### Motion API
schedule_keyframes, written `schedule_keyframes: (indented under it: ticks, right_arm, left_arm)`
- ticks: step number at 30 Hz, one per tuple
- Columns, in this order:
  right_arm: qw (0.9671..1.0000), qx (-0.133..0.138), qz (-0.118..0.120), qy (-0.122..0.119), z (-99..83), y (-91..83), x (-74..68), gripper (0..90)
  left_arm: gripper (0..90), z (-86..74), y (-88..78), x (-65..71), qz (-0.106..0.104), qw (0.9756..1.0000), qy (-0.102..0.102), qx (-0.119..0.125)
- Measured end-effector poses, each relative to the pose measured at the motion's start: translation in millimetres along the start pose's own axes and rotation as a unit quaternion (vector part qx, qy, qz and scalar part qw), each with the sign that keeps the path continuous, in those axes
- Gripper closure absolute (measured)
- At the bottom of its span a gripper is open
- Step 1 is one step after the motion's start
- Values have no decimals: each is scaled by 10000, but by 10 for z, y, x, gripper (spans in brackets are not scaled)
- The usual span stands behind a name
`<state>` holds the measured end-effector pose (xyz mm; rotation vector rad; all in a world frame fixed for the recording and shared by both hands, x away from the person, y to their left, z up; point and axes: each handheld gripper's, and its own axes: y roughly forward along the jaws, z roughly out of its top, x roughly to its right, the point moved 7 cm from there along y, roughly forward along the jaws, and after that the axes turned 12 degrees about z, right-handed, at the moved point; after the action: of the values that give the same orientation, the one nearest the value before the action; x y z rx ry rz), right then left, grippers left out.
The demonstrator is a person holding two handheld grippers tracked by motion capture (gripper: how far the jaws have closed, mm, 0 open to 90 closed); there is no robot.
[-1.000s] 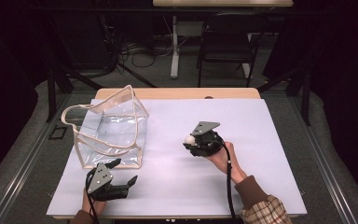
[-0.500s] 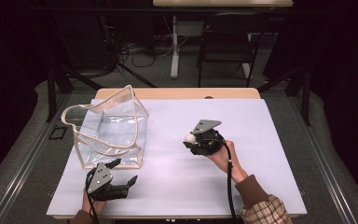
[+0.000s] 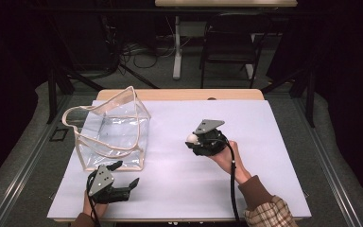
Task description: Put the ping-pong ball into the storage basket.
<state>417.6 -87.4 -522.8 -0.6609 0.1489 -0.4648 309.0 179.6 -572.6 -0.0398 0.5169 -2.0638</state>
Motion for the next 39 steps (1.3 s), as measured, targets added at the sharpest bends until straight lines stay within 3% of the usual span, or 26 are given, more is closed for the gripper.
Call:
schedule_keyframes:
  ticks: [39]
  right_arm:
    - [9998,77,-127,-124,273,-256,42,510]
  left_arm:
    - [159,6,0,4,-12,10000,24,31]
